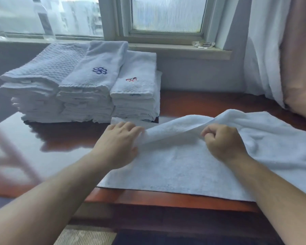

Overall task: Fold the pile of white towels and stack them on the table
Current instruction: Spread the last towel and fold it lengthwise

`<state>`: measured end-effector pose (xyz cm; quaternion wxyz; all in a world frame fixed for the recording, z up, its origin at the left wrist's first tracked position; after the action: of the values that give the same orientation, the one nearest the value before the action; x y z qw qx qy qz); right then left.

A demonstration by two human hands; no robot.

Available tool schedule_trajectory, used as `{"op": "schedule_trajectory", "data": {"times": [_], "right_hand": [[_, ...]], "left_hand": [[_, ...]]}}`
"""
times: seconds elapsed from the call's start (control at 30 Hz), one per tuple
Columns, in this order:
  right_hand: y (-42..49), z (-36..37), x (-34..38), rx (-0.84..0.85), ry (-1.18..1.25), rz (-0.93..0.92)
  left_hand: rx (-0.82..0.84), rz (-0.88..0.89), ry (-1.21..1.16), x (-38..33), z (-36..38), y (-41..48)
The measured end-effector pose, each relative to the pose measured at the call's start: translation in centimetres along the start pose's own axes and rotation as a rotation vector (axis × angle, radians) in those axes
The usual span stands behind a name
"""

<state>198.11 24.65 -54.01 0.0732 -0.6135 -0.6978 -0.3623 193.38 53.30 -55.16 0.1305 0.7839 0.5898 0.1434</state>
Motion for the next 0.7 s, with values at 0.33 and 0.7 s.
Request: {"op": "schedule_trajectory", "data": {"times": [0.33,0.7], "right_hand": [[2.2,-3.9,-13.3,0.143,-0.425,0.262],[14.9,-6.5,-18.8,-0.105,-0.374,0.354]], "left_hand": [[-0.118,0.046,-0.203,-14.8,1.8,11.7],[-0.253,-0.074,-0.383,-18.8,6.3,17.4]]}}
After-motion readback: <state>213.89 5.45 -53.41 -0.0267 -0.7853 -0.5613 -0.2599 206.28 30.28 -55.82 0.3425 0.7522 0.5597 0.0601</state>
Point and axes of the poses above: each hand's wrist, its own y-axis towards the middle knuckle, its own z-axis out of the palm, x = y × z, the point moved 7 cm from there along y, towards the middle knuckle, and after that the axes turned 4 degrees about -x, right-handed, at the moved point
